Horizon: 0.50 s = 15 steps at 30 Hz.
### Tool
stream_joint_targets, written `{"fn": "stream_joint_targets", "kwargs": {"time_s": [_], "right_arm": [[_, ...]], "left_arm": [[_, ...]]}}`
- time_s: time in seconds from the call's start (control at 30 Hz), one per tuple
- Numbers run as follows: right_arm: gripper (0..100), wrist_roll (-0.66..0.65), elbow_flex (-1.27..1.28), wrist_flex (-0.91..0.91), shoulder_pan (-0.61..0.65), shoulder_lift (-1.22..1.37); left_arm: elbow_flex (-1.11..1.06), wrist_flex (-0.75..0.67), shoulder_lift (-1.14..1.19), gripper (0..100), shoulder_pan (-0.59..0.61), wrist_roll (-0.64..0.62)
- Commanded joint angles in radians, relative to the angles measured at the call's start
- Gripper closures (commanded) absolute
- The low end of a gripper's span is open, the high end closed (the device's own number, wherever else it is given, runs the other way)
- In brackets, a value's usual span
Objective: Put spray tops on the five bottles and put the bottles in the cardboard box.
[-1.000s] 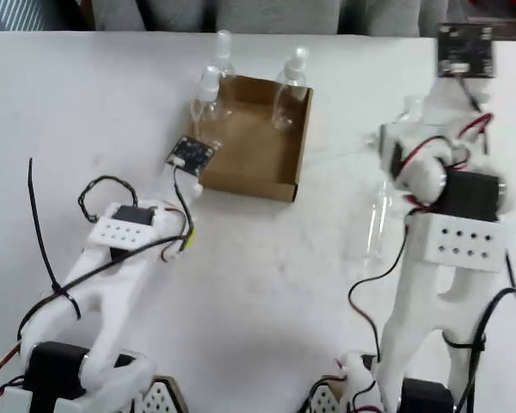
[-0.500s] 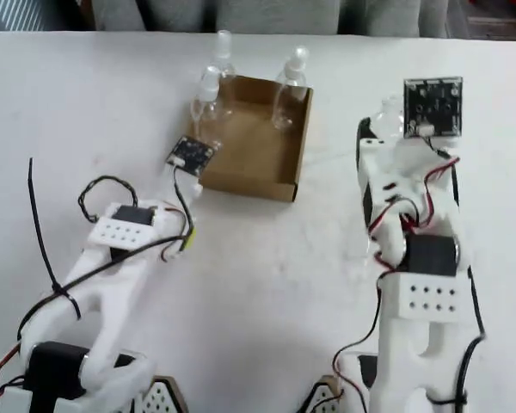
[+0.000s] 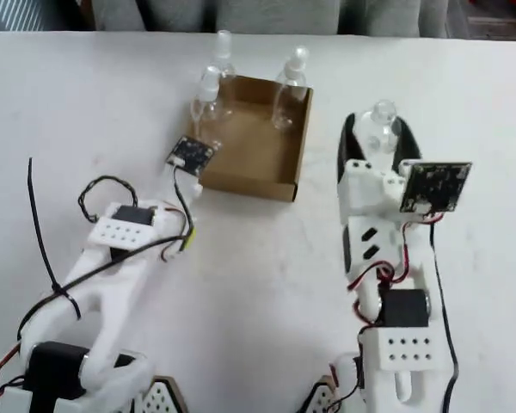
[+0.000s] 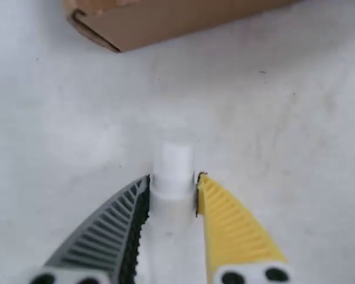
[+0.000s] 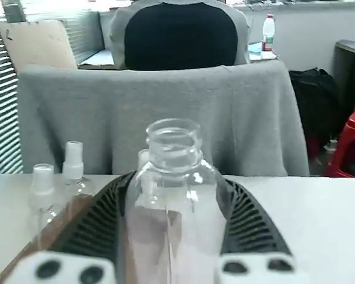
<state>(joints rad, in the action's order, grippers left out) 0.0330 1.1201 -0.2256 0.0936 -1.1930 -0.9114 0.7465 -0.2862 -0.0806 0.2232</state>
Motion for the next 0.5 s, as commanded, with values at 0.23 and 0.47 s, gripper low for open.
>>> {"fn": "stream_joint_targets", "kwargs": {"time_s": [0.23,0.47], "right_arm": [[98.3,0.011,0.213,0.021,0.160,-0.209],[98.4,0.060,0.351,0.019,0.237,-0.321]], "left_arm": [[0.011,-0.012,-0.010,98,0.005,0.006],[0.005,0.086,-0.248,98,-0.001,-0.049]]}}
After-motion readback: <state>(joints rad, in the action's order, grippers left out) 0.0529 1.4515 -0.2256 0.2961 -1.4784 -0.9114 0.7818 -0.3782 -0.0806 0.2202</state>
